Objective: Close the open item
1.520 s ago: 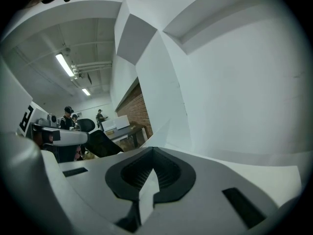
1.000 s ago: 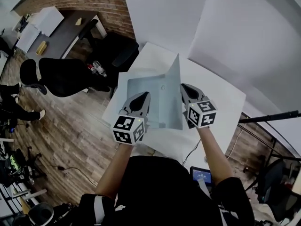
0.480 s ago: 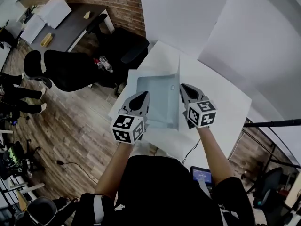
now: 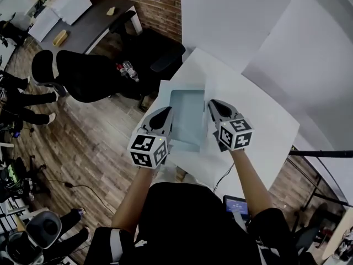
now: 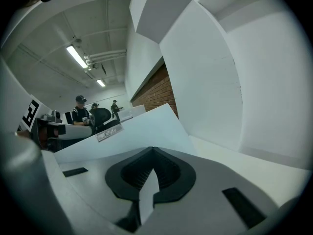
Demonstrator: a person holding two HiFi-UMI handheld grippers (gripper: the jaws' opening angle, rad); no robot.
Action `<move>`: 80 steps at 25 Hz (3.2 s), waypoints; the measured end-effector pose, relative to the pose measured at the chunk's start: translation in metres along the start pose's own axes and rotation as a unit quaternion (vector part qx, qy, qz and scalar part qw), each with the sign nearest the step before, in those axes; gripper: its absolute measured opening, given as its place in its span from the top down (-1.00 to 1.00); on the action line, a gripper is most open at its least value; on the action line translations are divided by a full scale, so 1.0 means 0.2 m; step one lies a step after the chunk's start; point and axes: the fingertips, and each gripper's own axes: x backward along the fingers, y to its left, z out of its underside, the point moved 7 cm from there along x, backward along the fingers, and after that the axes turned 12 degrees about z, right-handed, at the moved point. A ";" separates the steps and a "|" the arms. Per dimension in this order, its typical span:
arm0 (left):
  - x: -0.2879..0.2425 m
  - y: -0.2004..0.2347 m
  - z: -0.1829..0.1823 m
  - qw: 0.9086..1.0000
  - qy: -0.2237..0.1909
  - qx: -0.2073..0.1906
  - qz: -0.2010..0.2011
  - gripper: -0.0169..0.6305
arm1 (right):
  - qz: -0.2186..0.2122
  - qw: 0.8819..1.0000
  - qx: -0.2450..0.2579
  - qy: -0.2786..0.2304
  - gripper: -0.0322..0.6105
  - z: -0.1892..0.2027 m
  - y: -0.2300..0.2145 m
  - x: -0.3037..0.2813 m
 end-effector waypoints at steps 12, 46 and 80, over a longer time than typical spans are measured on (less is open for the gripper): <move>0.16 0.17 0.06 0.999 -0.002 0.026 -0.040 0.91 | -0.031 0.999 0.012 0.022 0.78 0.03 0.20 -0.14; 0.24 0.42 0.25 0.991 0.004 0.101 -0.084 0.91 | -0.092 0.991 0.031 0.092 0.78 0.21 0.45 -0.50; 0.25 0.53 0.40 0.984 0.024 0.137 -0.107 0.91 | -0.122 0.983 0.041 0.134 0.78 0.35 0.55 -0.65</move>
